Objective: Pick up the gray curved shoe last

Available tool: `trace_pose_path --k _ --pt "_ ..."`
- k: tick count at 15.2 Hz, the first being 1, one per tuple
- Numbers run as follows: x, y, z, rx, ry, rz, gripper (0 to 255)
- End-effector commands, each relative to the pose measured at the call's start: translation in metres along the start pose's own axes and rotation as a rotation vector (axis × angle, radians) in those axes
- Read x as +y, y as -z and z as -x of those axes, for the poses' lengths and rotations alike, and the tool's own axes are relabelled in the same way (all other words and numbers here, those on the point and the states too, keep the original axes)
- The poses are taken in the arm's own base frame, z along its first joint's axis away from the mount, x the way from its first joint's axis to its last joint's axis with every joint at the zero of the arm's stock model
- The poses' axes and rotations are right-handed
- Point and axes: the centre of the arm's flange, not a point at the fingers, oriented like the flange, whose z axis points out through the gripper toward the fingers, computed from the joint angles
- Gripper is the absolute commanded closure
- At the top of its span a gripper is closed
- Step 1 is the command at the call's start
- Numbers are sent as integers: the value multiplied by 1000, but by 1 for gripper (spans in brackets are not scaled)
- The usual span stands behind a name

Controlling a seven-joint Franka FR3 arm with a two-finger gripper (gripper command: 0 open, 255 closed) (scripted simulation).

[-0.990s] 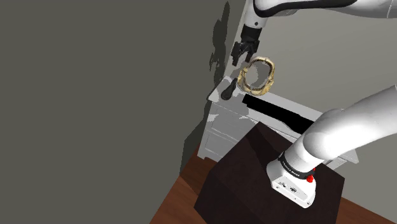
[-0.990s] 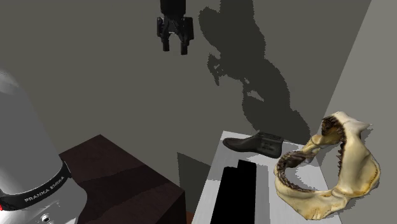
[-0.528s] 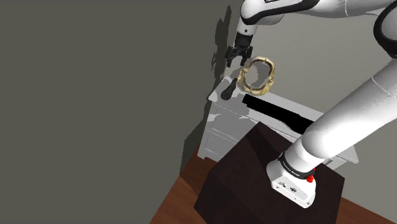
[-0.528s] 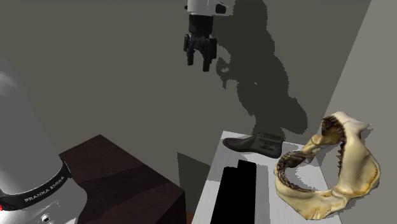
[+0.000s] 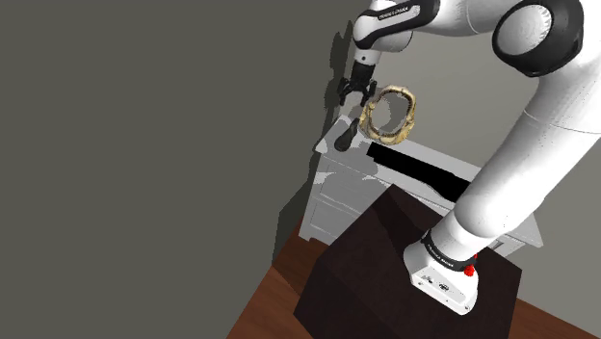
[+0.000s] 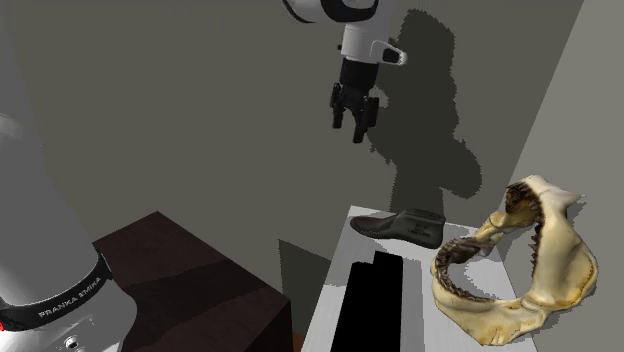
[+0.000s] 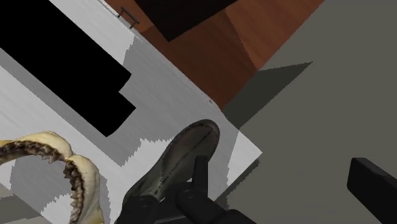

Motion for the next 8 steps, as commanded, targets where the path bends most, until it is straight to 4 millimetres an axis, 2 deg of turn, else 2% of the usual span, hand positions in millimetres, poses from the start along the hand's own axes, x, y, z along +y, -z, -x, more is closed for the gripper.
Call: trace_pose_path --k 1,8 --pt "18 -14 -19 -10 -50 -11 0" --pt "76 -66 -80 -44 -220 -50 0"
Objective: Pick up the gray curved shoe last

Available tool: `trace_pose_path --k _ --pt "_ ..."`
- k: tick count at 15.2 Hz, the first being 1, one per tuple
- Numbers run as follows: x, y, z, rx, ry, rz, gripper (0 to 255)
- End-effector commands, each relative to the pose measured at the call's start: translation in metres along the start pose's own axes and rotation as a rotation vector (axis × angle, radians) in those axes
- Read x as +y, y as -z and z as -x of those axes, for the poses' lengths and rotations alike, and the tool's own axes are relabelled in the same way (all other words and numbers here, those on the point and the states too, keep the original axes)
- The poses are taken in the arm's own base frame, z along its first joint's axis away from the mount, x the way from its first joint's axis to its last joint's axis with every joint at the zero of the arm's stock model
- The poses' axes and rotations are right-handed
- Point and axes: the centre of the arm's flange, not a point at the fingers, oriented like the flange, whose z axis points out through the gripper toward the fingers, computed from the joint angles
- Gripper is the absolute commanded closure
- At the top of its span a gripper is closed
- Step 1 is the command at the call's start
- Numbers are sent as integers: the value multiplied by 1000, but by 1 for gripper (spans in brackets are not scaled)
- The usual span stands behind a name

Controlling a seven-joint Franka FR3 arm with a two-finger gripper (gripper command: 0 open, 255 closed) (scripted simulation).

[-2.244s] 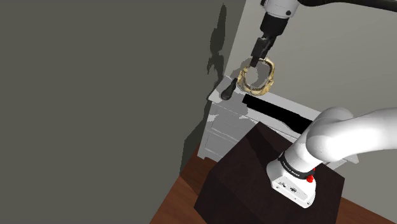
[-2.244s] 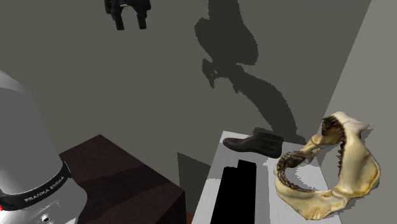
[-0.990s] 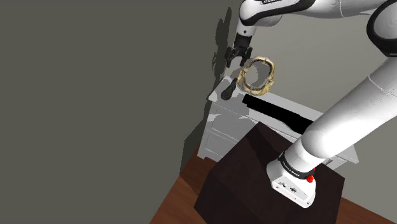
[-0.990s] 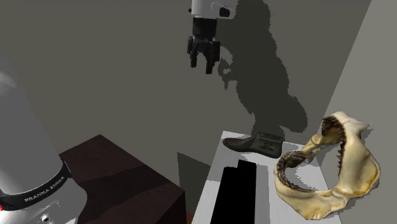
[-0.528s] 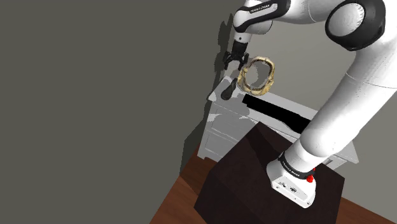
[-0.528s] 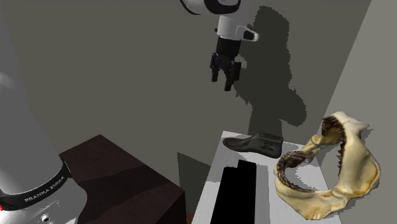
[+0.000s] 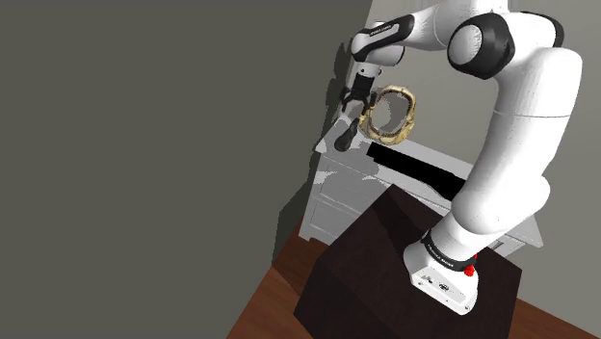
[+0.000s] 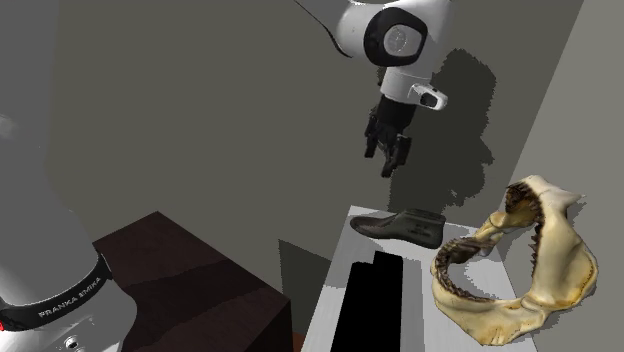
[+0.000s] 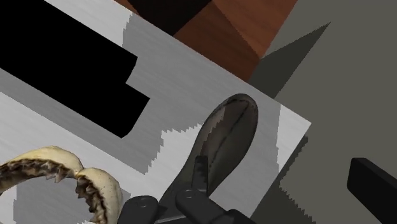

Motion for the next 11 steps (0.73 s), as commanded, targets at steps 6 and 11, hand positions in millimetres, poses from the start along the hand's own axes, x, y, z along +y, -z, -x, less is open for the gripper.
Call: trace_pose_path --k 6,11 --pt "56 -50 -68 -33 -171 -39 0" --pt "60 -73 -75 -35 -179 -41 0"
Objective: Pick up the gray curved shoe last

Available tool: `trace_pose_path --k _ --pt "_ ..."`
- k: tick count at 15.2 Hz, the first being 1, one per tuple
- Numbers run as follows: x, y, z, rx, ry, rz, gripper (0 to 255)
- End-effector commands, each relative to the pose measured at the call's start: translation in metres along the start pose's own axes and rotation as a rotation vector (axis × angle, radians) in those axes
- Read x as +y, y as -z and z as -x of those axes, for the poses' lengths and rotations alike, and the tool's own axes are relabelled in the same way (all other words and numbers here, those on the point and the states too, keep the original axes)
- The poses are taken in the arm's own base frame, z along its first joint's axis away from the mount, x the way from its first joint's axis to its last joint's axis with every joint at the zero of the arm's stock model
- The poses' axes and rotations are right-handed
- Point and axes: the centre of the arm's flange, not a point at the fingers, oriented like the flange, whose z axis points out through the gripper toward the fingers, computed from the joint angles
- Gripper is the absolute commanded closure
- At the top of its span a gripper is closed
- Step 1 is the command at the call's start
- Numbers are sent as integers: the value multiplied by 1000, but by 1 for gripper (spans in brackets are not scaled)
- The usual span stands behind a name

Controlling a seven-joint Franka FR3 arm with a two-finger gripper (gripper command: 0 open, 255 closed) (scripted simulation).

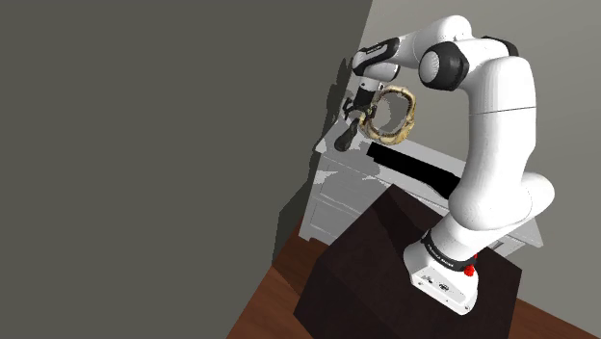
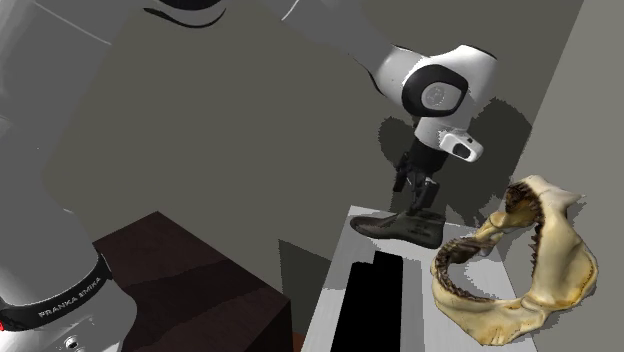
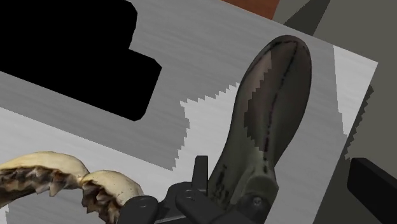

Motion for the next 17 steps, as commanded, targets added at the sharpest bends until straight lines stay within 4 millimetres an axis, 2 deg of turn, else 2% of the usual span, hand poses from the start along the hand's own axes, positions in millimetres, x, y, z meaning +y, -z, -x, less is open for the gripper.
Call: trace_pose_path --k 1,3,5,6,15,17 --pt "0 -11 -2 0 -1 0 0" --pt "1 -24 -5 0 -1 0 0" --pt "1 -24 -5 0 -1 0 0" --pt "1 -24 -5 0 -1 0 255" --pt "1 -24 -5 0 -1 0 255" --pt "0 -14 -3 0 -1 0 255"
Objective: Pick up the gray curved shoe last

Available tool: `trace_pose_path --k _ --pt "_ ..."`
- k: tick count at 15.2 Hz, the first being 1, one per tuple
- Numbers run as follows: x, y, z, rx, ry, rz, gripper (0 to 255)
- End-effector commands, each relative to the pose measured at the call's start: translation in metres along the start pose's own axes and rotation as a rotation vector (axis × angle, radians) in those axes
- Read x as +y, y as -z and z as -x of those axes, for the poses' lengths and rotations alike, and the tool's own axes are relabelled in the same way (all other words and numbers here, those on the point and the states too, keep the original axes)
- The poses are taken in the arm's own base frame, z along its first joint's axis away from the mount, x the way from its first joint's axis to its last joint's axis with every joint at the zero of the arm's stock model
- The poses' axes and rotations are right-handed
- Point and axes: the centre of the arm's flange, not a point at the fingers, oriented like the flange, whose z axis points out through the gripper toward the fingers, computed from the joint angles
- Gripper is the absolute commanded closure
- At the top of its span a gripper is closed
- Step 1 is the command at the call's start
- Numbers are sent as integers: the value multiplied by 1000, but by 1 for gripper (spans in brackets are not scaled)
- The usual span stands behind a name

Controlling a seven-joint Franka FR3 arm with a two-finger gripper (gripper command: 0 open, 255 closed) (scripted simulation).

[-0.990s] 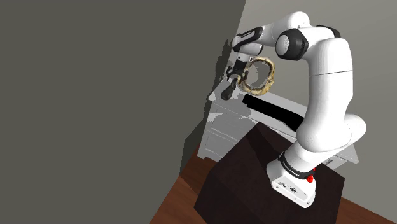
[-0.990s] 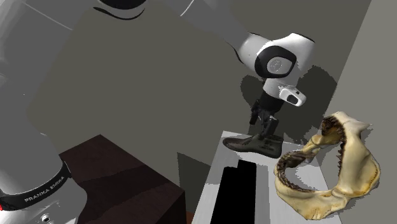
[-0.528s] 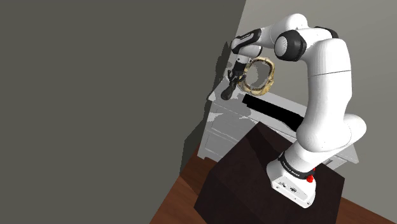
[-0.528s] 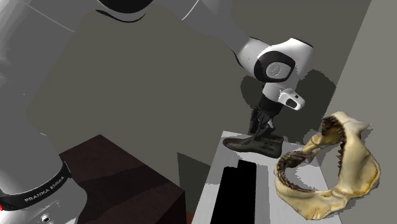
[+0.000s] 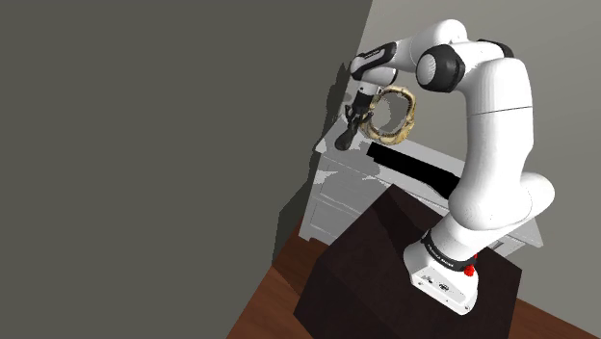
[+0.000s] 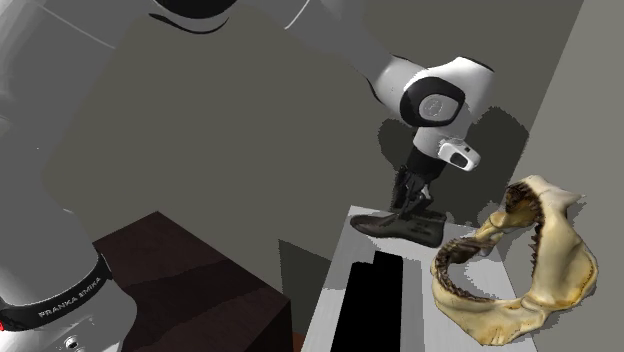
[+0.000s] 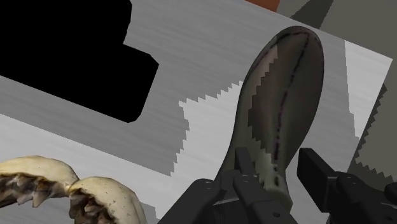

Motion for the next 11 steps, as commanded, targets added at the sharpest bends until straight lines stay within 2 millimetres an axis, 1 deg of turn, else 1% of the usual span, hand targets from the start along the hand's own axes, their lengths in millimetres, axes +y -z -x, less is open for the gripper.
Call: trace_pose_path --k 1,11 --pt "-1 9 3 0 0 0 255" --pt "-5 61 14 0 0 0 255"
